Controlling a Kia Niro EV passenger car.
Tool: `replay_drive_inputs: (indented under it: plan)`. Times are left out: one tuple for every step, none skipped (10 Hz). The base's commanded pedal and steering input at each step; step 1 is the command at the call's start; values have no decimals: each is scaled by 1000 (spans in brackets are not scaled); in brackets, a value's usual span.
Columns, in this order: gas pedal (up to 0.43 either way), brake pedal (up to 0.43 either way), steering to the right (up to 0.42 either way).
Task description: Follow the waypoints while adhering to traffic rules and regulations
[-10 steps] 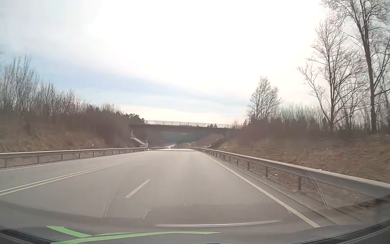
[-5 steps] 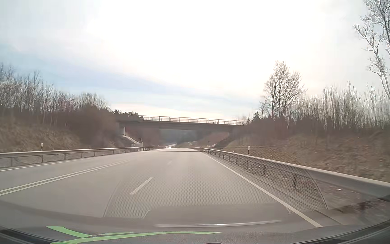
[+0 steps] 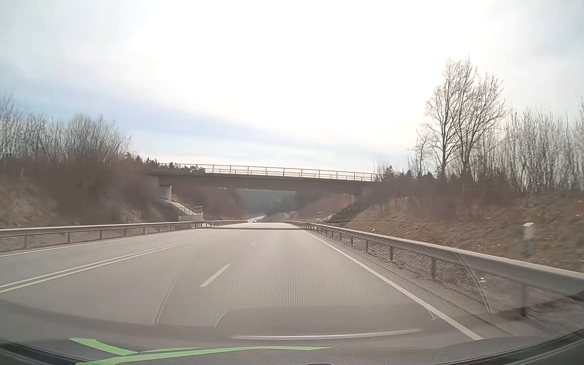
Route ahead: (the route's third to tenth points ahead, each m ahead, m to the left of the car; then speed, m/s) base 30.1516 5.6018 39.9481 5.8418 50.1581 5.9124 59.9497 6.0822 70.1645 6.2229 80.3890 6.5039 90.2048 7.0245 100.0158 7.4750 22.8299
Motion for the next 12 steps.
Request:
replay_drive_inputs:
  plan:
    - [47,0,0]
    - [39,0,0]
    - [39,0,0]
    - [39,0,1]
    - [39,0,1]
    - [39,0,1]
    - [28,0,1]
    - [28,0,1]
    - [28,0,1]
    - [28,0,1]
    - [28,0,0]
    - [47,0,0]
